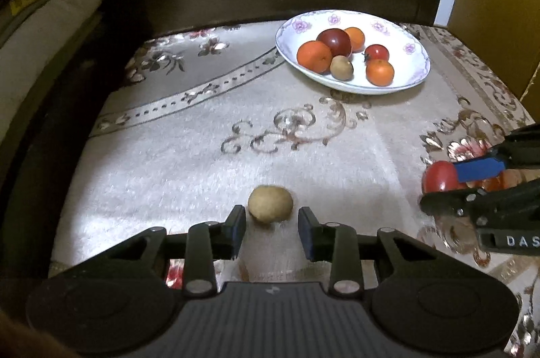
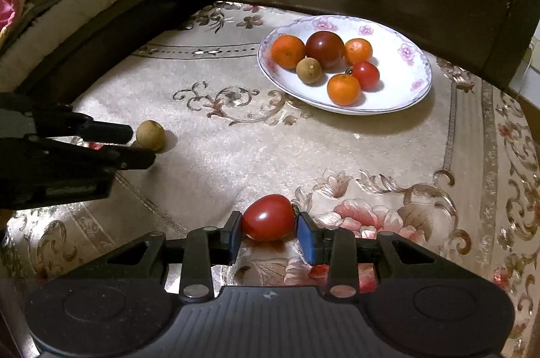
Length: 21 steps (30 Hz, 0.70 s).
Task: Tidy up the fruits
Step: 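Grasp the small brown round fruit with the left tool while the right tool grasps the red plum tomato, then carry the brown fruit and red plum tomato over the white bowl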
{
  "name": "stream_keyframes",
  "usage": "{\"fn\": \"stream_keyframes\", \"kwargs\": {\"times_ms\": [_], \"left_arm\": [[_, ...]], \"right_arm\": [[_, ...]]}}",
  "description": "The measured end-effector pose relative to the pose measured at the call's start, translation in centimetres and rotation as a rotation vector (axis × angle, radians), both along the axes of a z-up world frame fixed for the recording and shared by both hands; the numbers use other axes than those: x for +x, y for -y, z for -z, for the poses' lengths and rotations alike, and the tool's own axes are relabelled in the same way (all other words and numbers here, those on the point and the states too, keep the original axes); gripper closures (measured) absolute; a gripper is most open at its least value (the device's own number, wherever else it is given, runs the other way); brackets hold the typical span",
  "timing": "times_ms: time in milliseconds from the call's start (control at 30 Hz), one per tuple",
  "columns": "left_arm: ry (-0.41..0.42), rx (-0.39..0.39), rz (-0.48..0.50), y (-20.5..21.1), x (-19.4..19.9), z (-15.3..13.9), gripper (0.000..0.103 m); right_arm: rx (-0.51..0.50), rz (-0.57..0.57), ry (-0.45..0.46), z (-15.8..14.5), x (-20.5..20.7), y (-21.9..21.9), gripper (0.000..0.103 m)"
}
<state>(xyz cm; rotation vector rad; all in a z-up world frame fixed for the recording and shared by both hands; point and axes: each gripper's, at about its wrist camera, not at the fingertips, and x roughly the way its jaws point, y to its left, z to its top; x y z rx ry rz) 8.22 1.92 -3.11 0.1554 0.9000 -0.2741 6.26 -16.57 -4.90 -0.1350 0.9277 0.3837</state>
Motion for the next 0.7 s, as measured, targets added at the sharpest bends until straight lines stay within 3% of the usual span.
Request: {"fn": "stream_keyframes", "kwargs": {"times_ms": [700], "left_arm": [[0.007,0.002,0.117,1.9,-1.4,0.1,0.068]], "right_arm": [[-0.020,-0.021,0.026,0.0,0.0,-0.2,0.073]]}}
